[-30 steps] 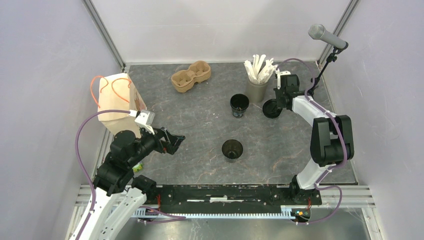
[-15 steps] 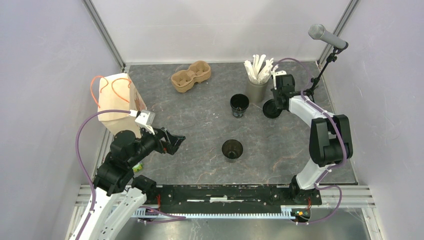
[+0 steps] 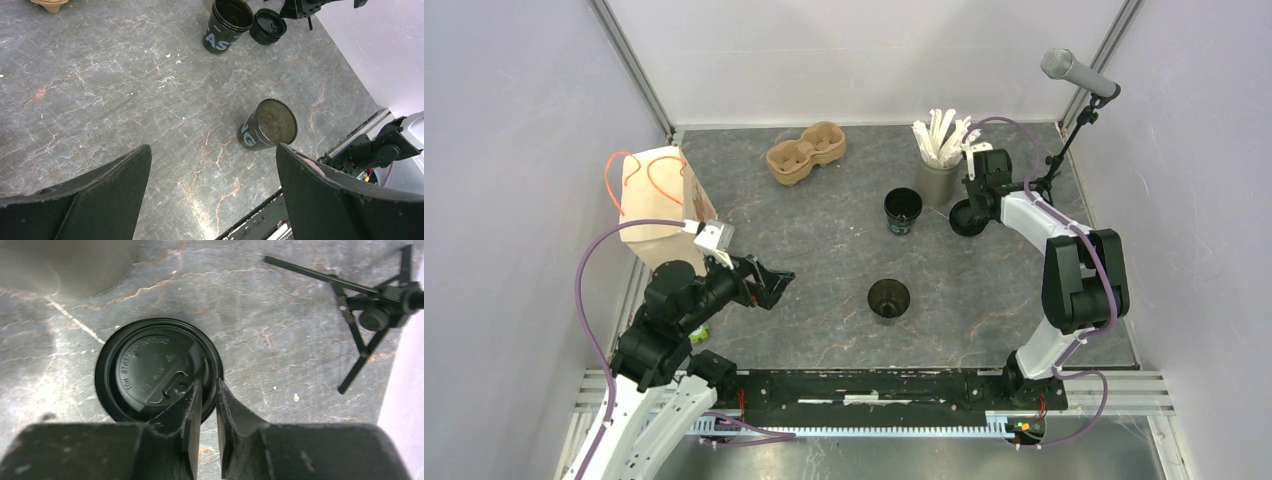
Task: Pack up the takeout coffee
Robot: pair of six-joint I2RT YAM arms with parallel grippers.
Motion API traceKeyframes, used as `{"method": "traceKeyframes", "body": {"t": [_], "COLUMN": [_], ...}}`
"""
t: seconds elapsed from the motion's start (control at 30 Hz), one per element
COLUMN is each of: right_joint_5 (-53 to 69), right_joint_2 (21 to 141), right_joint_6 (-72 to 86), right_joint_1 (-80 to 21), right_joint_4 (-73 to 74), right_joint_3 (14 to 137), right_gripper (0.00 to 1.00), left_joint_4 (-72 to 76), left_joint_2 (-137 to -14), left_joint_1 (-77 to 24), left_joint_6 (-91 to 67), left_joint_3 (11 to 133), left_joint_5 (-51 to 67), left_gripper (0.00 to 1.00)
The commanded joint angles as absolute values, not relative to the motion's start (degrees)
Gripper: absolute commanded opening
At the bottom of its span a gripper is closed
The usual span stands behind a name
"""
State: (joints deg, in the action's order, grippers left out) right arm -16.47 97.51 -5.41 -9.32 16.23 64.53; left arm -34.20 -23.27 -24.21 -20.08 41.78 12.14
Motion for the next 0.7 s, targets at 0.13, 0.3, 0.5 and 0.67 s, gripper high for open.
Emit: {"method": "traceKeyframes", "body": {"t": [0.13, 0.3, 0.5, 0.67], "right_joint_5": [-3.6, 2.3, 6.9, 7.9], "right_joint_2": [94.1, 94.6, 95.3, 96.1], "right_joint_6": [-2.4, -3.9, -4.0, -4.1], "right_joint_1": [-9.5, -9.6, -9.7, -10.0], "right_joint_4": [15.0, 13.4, 12.1, 11.8], "right_joint_3": [63.6, 62.5, 62.4, 62.4], "right_gripper": [0.26, 0.28, 0.27, 0.26], "left_joint_4": [-33.0, -33.0, -33.0, -33.0], "left_joint_2": [-23.5, -23.5, -23.5, -23.5], "left_joint_1": [-24.3, -24.3, -24.3, -24.3], "left_joint_6": [-21.4, -21.4, -21.4, -21.4], "left_joint_3": [41.6, 41.6, 41.7, 41.6], "left_joint_5": [12.9, 13.1, 13.1, 13.0], "left_gripper": [1.0, 1.0, 1.0, 1.0]}}
